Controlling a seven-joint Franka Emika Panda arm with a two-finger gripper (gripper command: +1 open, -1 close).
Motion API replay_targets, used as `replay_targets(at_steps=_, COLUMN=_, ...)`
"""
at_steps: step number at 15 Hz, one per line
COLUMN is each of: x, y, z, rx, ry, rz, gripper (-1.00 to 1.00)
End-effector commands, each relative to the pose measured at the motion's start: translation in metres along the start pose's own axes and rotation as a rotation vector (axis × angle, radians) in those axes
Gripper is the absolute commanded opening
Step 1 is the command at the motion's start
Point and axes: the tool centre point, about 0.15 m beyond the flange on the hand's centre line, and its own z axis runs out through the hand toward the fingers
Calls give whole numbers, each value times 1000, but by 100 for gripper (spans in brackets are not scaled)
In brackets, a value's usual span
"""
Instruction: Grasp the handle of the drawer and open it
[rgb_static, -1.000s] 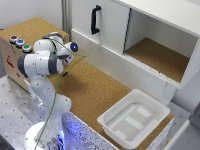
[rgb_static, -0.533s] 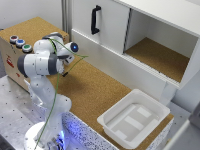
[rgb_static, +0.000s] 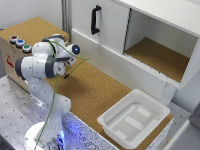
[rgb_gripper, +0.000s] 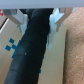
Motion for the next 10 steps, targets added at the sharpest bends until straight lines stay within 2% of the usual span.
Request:
replay_targets(at_steps=1, x=7, y=67, z=-1, rx=55, ry=-34, rz=-25, gripper=-100)
replay_targets(at_steps=10, x=20, y=96, z=-18, rx=34, ry=-55, rz=-20, gripper=-100)
